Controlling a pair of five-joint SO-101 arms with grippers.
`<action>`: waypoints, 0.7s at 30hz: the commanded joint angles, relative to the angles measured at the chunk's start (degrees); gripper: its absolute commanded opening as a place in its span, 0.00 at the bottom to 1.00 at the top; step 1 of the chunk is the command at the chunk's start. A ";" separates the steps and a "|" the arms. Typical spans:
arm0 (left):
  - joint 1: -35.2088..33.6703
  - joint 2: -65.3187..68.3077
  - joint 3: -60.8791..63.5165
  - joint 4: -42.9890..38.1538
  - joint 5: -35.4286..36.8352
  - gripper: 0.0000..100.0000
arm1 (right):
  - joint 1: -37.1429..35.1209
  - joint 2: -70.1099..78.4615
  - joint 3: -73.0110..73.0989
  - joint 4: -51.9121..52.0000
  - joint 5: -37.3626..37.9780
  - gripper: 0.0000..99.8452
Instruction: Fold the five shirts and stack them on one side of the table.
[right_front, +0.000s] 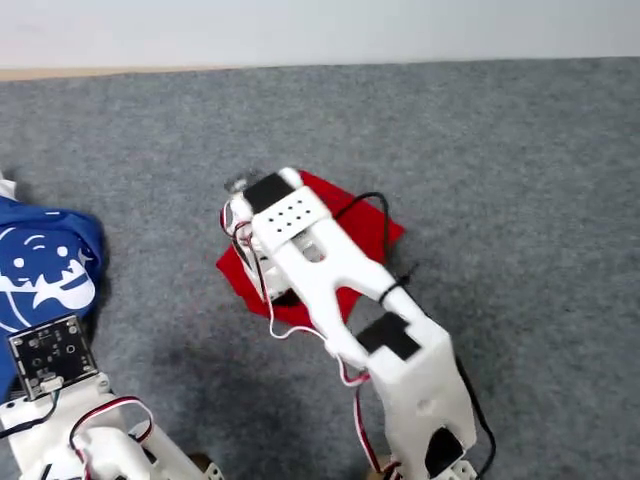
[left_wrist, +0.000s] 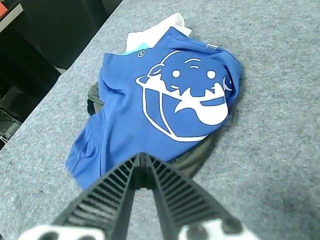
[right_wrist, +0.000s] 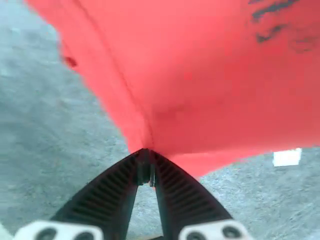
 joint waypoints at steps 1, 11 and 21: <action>-0.09 -0.18 -0.22 -1.41 -0.44 0.00 | 0.48 -10.59 -2.99 2.07 -0.53 0.01; -0.09 -0.18 -0.22 -1.41 -0.44 0.00 | 9.45 -22.02 2.55 2.42 -1.76 0.01; -0.09 -0.18 -0.22 -1.32 -0.44 0.00 | 7.69 -25.80 20.04 1.71 -2.02 0.01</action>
